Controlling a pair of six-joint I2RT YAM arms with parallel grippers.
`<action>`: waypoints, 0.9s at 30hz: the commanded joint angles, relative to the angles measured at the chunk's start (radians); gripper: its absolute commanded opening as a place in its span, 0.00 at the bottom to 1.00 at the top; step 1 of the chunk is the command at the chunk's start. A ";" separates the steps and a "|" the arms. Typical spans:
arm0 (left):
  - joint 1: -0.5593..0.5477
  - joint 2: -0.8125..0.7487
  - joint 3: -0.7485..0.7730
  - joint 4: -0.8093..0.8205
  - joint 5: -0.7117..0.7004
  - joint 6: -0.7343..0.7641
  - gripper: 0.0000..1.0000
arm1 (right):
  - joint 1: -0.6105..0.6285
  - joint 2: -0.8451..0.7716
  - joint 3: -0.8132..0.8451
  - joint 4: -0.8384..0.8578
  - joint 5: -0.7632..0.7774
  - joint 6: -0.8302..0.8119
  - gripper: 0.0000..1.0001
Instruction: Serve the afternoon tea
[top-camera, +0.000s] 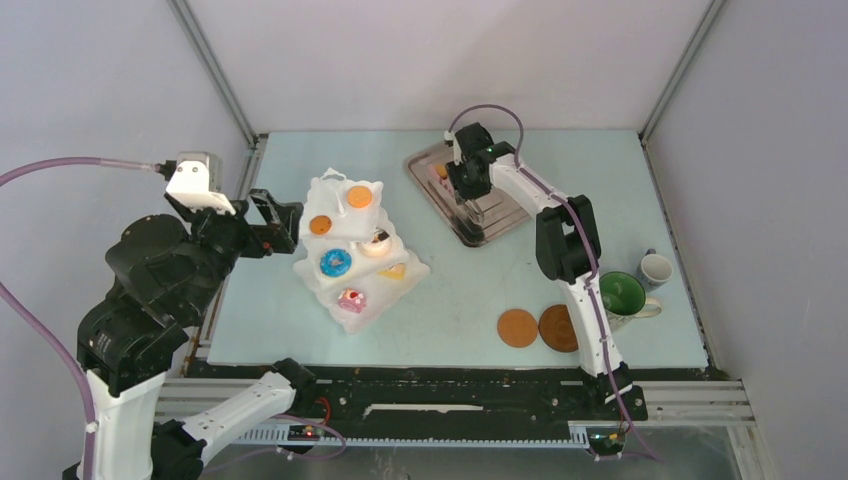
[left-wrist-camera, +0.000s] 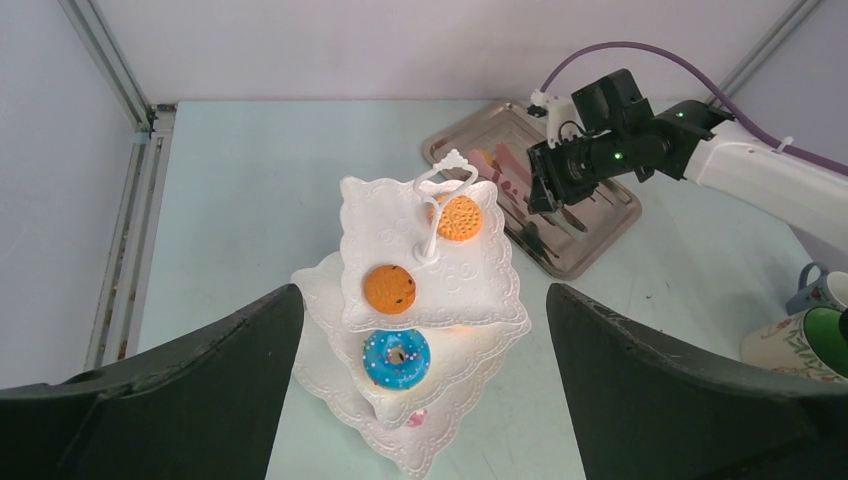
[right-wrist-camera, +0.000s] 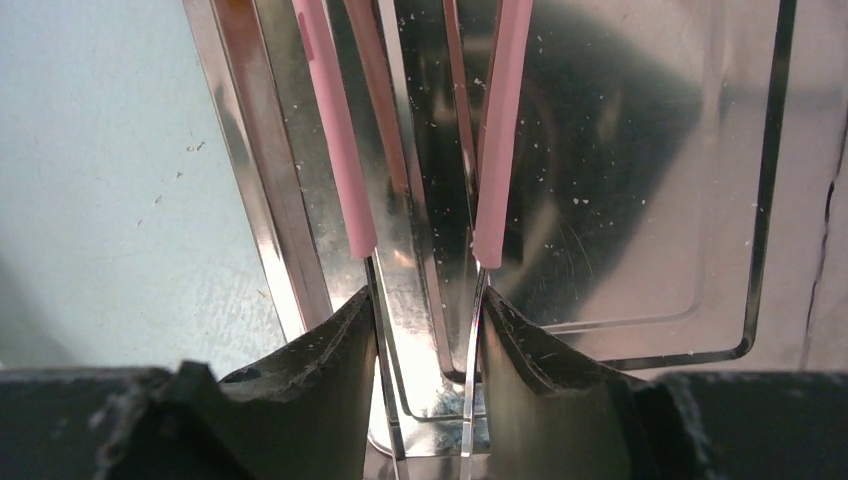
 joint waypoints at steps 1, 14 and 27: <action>0.006 0.008 -0.001 0.020 0.004 0.025 1.00 | 0.008 0.021 0.081 0.002 0.020 -0.023 0.42; 0.005 0.007 0.005 0.020 0.011 0.031 1.00 | 0.005 0.052 0.129 0.000 0.017 -0.016 0.34; 0.003 0.000 0.006 0.024 0.015 0.032 1.00 | -0.022 -0.116 -0.036 0.075 -0.009 -0.020 0.08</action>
